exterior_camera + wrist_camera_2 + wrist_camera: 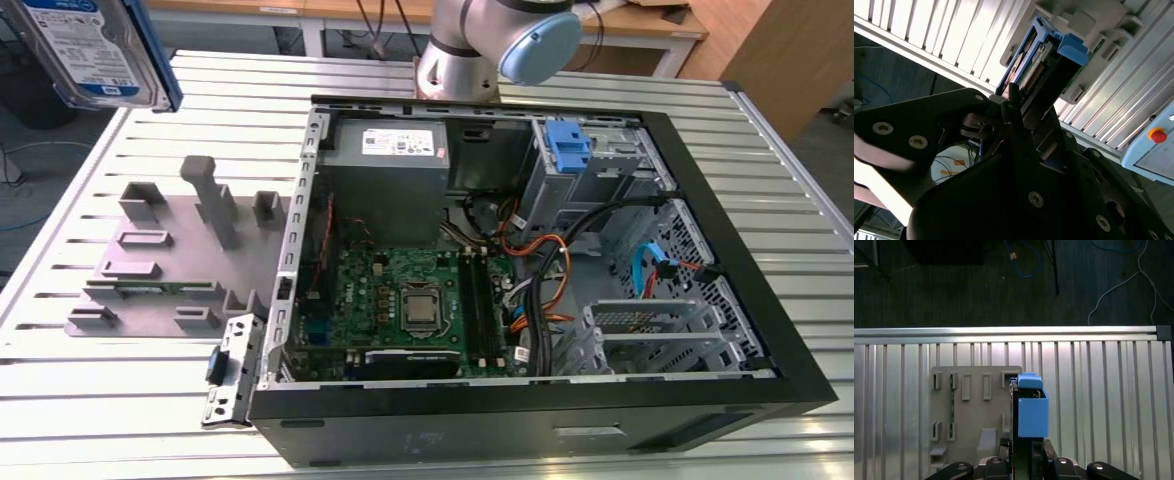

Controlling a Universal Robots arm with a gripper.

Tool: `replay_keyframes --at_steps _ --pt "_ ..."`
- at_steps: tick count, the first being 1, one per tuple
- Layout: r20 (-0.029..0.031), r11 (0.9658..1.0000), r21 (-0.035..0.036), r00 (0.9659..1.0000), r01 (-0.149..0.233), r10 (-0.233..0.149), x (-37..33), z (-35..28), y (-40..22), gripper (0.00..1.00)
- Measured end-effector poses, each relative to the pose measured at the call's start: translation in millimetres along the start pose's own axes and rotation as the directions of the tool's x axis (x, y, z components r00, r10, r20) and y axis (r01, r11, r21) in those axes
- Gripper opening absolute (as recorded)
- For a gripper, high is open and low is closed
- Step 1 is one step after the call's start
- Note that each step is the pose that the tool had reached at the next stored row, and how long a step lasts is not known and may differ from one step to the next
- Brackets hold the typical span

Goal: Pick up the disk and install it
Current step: 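Pick up the disk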

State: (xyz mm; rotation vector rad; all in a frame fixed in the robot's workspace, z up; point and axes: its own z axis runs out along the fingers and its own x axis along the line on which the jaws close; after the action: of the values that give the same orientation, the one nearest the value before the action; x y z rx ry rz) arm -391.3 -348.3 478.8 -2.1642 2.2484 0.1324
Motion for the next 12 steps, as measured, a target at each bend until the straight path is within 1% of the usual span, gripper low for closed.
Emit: replay_keyframes --at_steps 5,12 --pt "0.0001 1.0 0.0006 1.0 0.0 0.0 -0.5 -7.0 0.3 0.35" --pt "0.0002 1.0 0.0027 1.0 0.0 0.0 -1.6 -21.5 1.0 0.35"
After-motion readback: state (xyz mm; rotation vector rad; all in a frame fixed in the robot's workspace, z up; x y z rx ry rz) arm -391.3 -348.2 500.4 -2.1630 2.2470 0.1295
